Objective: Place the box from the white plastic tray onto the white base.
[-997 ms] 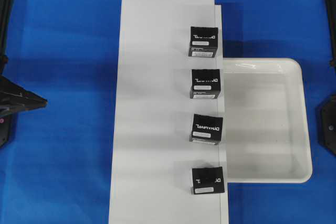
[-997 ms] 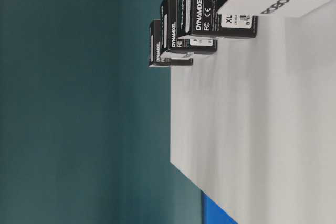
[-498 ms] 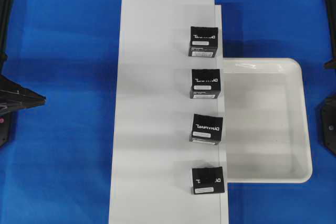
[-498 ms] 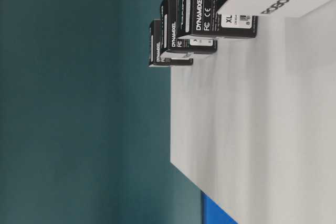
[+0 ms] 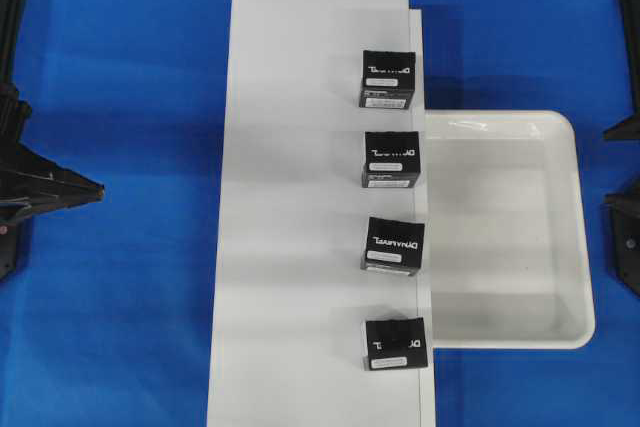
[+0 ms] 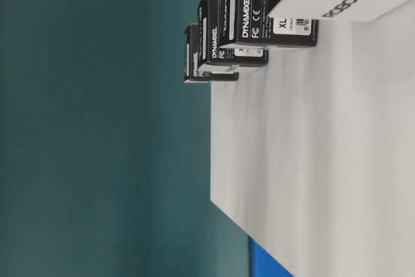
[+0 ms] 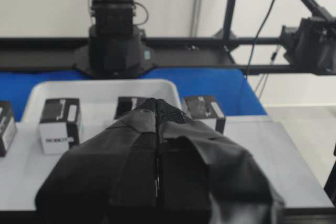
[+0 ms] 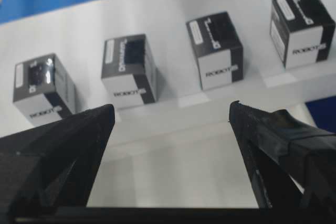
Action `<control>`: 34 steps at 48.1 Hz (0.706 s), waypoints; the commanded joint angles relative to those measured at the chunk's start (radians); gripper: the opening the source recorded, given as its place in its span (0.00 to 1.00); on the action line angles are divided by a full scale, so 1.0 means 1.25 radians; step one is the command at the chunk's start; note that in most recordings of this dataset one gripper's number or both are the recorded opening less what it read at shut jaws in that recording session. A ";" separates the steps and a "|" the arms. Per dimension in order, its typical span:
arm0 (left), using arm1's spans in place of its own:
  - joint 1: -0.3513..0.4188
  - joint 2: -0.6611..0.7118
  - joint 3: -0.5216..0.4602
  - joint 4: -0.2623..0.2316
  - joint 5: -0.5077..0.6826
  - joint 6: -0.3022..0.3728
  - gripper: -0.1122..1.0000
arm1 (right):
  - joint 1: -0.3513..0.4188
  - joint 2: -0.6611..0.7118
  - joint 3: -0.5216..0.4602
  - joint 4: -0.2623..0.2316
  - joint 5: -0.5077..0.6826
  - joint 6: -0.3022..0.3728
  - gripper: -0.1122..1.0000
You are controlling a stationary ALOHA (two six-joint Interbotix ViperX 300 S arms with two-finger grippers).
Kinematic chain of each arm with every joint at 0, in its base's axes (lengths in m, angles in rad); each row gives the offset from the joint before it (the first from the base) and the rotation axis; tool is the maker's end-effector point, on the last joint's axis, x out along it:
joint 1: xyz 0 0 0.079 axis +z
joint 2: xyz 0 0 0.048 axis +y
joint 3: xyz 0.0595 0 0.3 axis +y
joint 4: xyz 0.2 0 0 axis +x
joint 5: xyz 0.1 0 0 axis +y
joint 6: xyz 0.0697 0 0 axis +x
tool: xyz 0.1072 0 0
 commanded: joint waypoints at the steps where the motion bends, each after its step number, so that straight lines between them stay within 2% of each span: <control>1: 0.000 0.006 -0.013 0.004 -0.006 0.001 0.04 | -0.002 0.002 -0.002 -0.001 -0.022 0.000 0.99; 12: -0.001 0.007 -0.001 0.004 -0.007 -0.017 0.04 | -0.002 0.002 -0.002 -0.005 -0.109 -0.004 0.99; 22: -0.001 0.005 0.000 0.002 -0.006 -0.032 0.04 | -0.002 0.006 0.001 -0.006 -0.124 -0.025 0.99; 34: -0.001 0.004 0.004 0.004 -0.006 -0.040 0.04 | -0.002 0.006 0.001 -0.005 -0.124 -0.026 0.99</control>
